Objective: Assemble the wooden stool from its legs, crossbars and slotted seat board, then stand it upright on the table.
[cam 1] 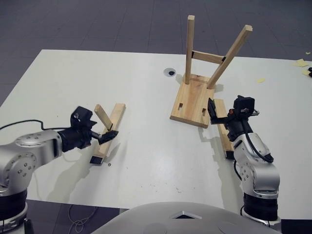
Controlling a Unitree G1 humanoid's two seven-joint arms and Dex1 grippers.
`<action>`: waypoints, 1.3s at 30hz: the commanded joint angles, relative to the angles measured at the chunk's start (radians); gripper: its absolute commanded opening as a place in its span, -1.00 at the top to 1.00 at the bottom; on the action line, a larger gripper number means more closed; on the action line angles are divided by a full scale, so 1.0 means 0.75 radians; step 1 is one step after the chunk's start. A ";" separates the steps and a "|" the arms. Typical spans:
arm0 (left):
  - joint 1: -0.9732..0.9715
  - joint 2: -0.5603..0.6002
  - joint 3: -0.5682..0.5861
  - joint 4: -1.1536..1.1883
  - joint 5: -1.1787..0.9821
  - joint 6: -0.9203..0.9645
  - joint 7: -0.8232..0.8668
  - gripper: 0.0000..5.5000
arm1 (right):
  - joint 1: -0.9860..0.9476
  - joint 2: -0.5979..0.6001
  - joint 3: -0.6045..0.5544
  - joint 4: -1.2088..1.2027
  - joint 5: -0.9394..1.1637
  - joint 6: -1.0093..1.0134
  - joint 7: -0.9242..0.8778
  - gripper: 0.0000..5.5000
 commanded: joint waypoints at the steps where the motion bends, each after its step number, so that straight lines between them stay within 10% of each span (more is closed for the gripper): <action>1: 0.129 0.054 -0.137 -0.037 0.170 -0.092 -0.004 -0.96 | 0.008 0.012 0.014 -0.022 -0.005 -0.001 -0.002 -0.96; 21: 0.064 0.167 -0.359 0.128 0.560 -0.423 -0.254 0.18 | -0.006 0.054 0.015 -0.035 -0.018 -0.008 -0.045 -0.96; 28: -0.231 -0.003 -0.218 0.126 0.503 -0.430 -0.179 0.24 | -0.086 0.014 -0.021 -0.002 0.038 0.000 0.021 -0.96; 39: -0.655 -0.418 -0.428 0.211 0.699 -1.072 -0.105 0.24 | -0.744 0.174 -0.370 0.147 1.557 0.351 -0.157 -0.96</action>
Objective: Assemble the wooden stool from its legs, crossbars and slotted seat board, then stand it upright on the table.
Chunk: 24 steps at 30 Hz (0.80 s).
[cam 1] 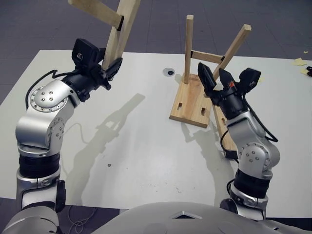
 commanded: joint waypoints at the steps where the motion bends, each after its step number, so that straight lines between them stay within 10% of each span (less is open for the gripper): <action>1: -0.036 -0.134 -0.213 -0.013 0.119 -0.279 -0.076 0.24 | -0.353 -0.032 -0.150 0.152 0.706 0.150 -0.199 -0.96; 11: 0.044 -0.296 -0.446 -0.021 0.222 -0.427 -0.130 0.24 | -0.435 -0.168 -0.040 0.207 0.926 0.196 -0.331 -0.96; 24: 0.130 -0.335 -0.440 -0.018 0.369 -0.469 -0.100 0.24 | -0.308 -0.341 -0.045 0.072 0.785 0.113 -0.299 -0.18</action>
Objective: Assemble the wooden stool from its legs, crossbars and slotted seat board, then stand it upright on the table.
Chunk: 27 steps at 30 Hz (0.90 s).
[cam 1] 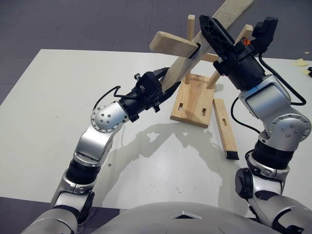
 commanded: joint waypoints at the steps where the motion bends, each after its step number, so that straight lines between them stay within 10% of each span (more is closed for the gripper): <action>1: 0.022 -0.009 0.015 0.006 0.037 -0.020 0.014 0.24 | 0.027 -0.034 -0.035 -0.021 0.066 -0.020 -0.013 -0.13; 14: 0.038 -0.024 -0.053 0.038 0.117 -0.056 -0.019 0.24 | 0.050 -0.078 0.007 -0.019 0.111 -0.034 -0.027 0.62; 22: 0.017 -0.036 -0.005 0.050 0.120 -0.052 -0.007 0.24 | 0.080 -0.082 -0.009 0.025 0.058 -0.095 -0.020 0.63; 27: 0.051 -0.167 0.304 -0.115 -0.310 0.157 0.063 -0.15 | 0.151 -0.088 -0.063 0.102 -0.340 -0.289 -0.098 0.63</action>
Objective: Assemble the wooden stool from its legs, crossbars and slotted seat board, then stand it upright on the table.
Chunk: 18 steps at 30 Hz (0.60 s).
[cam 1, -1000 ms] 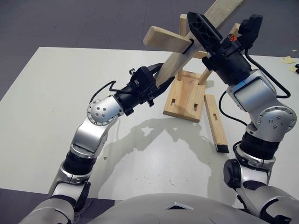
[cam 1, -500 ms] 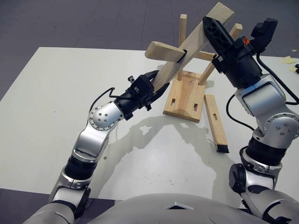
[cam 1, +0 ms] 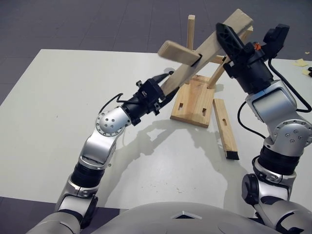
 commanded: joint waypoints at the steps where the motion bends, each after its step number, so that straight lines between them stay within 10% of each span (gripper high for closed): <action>1: 0.002 -0.087 0.302 -0.154 -0.434 0.163 0.068 -0.20 | 0.116 -0.011 -0.046 0.058 -0.285 -0.126 -0.045 0.63; 7: -0.130 0.001 0.670 -0.108 -0.786 0.268 0.271 -0.58 | 0.331 0.040 -0.078 0.062 -0.478 -0.128 -0.128 0.63; 18: 0.009 -0.042 0.531 -0.163 -0.746 0.300 0.365 -0.96 | 0.410 0.078 -0.193 -0.003 -0.371 -0.136 -0.117 0.63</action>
